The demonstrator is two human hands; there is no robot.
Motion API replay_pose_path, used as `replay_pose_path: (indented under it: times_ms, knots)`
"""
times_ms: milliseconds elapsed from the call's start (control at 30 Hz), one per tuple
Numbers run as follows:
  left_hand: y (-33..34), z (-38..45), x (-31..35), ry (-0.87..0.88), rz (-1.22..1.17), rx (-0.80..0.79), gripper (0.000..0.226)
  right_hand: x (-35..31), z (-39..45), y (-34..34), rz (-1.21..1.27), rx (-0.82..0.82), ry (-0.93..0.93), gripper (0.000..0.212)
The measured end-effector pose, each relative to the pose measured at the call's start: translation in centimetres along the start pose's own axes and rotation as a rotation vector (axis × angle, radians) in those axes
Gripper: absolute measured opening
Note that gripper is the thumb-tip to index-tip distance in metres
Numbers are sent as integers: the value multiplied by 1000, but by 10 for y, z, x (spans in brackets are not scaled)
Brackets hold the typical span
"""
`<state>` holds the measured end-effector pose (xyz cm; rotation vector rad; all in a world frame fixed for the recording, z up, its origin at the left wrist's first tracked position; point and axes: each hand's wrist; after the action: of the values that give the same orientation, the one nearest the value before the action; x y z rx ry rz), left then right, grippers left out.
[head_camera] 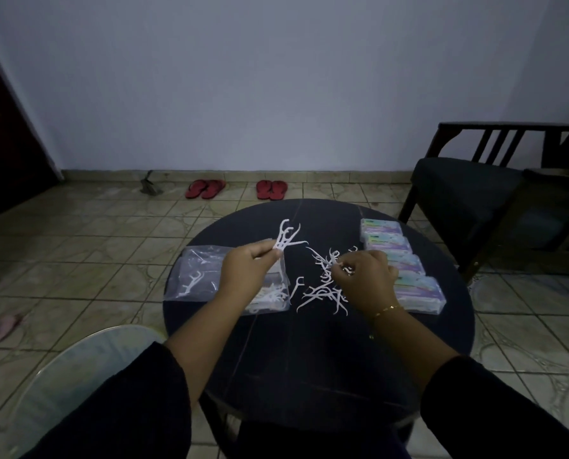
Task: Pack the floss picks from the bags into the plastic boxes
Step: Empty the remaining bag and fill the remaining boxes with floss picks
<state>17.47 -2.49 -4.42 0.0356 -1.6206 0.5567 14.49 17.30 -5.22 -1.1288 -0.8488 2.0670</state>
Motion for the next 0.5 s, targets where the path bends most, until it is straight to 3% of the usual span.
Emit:
replay_pose_path:
  times_ms: [100,200,367,500]
  knots:
    - [-12,-6,-8,-107,-167,43,35,-6,-2,8,8,6,-2,17]
    - [-19,-9,-23,-170,-167,62,36,-11,-5,13,-4,-3,-12,19]
    - [-28,-9,-41,-146,12,95,31,-24,-5,17,-11,16,-36,20]
    - [-28,-5,-51,1,365,137,23,-29,-4,20,-12,16,-34,21]
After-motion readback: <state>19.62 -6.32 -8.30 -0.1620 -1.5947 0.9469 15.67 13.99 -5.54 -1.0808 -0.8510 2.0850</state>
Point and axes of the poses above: each hand's wrist, its own z-axis towards the middle knuckle, its own y-axis out of the palm, x = y × z, and after that the axes turned 13 degrees about -y, right-handed
